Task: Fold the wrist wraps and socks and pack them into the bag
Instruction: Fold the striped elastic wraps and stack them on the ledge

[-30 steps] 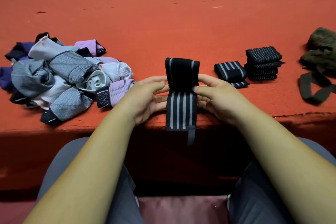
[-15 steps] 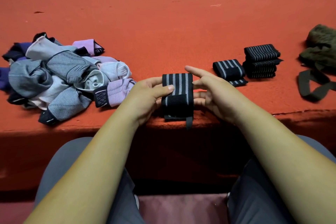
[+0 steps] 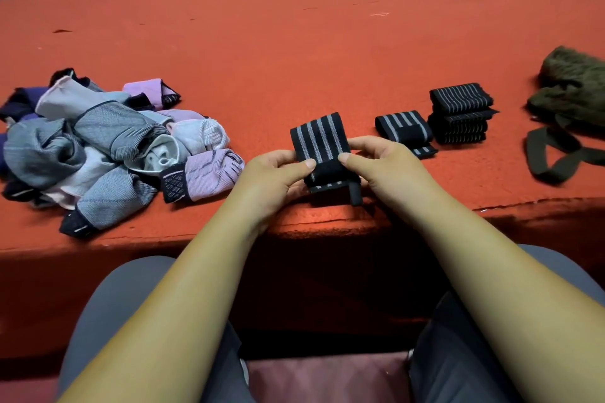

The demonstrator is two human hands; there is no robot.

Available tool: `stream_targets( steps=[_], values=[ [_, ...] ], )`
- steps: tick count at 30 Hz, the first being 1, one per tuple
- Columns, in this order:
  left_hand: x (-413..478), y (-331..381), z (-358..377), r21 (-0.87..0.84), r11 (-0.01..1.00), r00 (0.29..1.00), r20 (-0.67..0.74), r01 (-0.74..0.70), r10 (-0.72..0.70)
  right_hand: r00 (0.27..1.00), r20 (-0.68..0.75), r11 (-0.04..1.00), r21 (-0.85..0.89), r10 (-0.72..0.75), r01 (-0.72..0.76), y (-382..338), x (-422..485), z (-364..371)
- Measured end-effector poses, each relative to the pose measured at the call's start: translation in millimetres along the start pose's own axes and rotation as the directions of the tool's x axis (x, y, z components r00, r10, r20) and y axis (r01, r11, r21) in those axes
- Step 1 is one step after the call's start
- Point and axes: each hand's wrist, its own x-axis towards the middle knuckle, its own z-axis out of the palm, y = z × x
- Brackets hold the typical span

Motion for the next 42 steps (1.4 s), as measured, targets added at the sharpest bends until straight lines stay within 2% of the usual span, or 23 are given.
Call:
stream_targets(
  steps=[6,11,15,18,23,26,29,33,38,42],
  values=[
    [19,0,28,-0.038,0.999,0.999,-0.031,-0.023,0.022,0.963,-0.268,0.998,-0.054,0.020,-0.036,3,8,-15],
    [39,7,69,0.071,0.997,1.000,0.021,-0.023,0.021,0.895,-0.447,0.999,-0.035,0.006,-0.024,11,17,-49],
    [64,6,101,0.112,0.993,0.999,-0.024,-0.027,0.030,0.834,-0.551,0.997,-0.072,-0.023,-0.020,15,23,-71],
    [88,-4,116,0.127,0.992,0.995,-0.099,-0.009,0.022,0.824,-0.566,0.995,-0.091,-0.015,-0.045,20,31,-79],
    [114,-19,136,0.037,0.999,0.982,-0.187,0.027,-0.020,0.845,-0.535,0.988,-0.123,0.017,-0.097,25,39,-79],
    [123,-27,142,0.086,0.996,0.975,-0.219,-0.003,0.022,0.851,-0.524,0.974,-0.184,0.017,-0.133,25,40,-83],
    [127,-34,143,0.200,0.979,0.975,-0.207,-0.034,0.076,0.862,-0.507,0.956,-0.253,0.000,-0.148,26,38,-84],
    [125,-35,143,0.243,0.969,0.975,-0.200,-0.048,0.098,0.886,-0.464,0.946,-0.281,0.013,-0.161,28,34,-84],
    [112,-29,138,0.251,0.967,0.990,-0.130,-0.029,0.063,0.884,-0.467,0.932,-0.319,0.001,-0.169,22,21,-81],
    [94,-16,122,0.313,0.949,0.995,-0.104,0.034,-0.001,0.843,-0.533,0.893,-0.408,-0.065,-0.189,14,6,-70]
  ],
)
